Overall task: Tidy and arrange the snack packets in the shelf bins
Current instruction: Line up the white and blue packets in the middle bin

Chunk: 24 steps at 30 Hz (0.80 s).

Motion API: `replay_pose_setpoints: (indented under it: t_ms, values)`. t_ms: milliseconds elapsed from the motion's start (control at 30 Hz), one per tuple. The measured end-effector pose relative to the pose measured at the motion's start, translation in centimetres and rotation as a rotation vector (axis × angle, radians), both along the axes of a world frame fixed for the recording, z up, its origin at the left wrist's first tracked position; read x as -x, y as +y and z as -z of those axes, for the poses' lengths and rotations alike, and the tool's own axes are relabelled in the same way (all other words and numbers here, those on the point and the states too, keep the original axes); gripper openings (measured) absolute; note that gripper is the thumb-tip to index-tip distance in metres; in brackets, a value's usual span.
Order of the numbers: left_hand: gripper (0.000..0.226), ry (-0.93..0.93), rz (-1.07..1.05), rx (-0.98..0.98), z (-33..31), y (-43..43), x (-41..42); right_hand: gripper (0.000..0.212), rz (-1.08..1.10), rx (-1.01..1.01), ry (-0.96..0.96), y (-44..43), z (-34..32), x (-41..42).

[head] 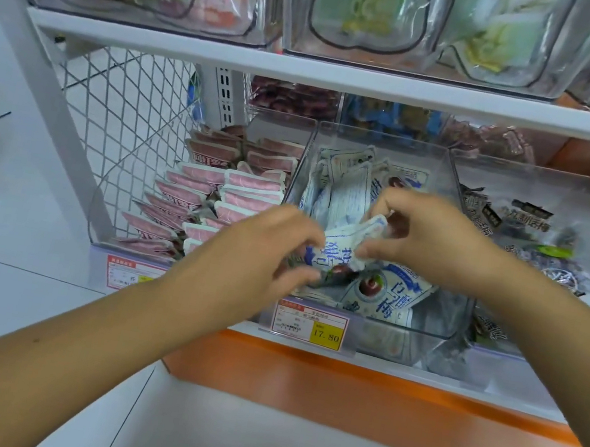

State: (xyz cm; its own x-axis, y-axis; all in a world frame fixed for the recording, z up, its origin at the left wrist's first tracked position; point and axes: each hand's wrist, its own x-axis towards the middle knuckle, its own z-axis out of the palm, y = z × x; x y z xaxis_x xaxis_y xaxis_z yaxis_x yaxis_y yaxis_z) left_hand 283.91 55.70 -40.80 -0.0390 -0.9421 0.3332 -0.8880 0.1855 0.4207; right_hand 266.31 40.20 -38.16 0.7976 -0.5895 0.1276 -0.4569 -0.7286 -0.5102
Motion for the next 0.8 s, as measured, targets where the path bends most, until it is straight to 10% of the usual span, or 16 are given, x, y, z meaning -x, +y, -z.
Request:
replay_pose_setpoints:
  t_ms: [167,267,467,633,800]
  values:
    - [0.062,0.201,-0.182,0.051,-1.2,-0.1,-0.8,0.035,-0.011,-0.483,-0.28,0.9,-0.7,1.6]
    - [0.036,0.333,-0.161,-0.003,-1.2,-0.5,-0.3,0.036,-0.046,-0.662,-0.451,1.7,-1.0,1.7]
    - [0.028,0.5,-0.063,-0.085,-1.3,-1.0,0.3,0.025,-0.045,-0.293,-0.185,3.8,-2.0,1.7]
    - [0.017,0.672,-0.037,-0.197,-2.5,-1.0,0.3,0.024,0.051,-0.393,-0.247,3.7,-1.7,1.6]
    - [0.016,0.436,-0.05,-0.098,-2.4,-0.8,0.2,0.02,-0.07,-0.25,-0.123,4.4,-2.2,1.3]
